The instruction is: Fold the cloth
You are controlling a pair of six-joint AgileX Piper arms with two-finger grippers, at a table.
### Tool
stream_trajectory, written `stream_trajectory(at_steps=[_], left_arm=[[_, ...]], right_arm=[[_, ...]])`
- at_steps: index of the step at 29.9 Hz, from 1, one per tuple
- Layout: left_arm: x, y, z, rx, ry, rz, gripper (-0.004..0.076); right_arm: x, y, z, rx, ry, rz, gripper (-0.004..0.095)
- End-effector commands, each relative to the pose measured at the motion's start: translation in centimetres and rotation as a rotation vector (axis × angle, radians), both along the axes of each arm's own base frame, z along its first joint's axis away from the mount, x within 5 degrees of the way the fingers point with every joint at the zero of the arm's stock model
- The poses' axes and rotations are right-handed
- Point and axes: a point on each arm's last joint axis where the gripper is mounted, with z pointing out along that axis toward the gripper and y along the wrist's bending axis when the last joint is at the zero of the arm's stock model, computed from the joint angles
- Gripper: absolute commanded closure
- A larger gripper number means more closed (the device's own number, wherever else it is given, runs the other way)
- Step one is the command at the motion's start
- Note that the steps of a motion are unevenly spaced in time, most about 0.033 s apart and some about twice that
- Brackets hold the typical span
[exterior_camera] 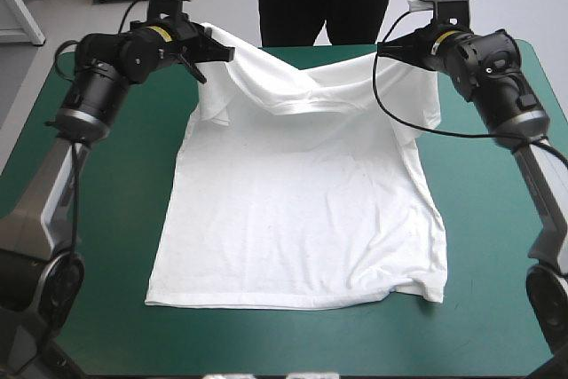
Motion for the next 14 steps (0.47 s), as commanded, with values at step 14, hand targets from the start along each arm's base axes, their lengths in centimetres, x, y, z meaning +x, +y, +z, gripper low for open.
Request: stream_trajectory(at_steps=[14], left_arm=[[7.5, -1.7, -8.1, 0.035, -0.069, 0.034, 0.0733]], right_arm=[[8.0, -4.4, -7.8, 0.106, 0.028, -0.109, 0.0925]])
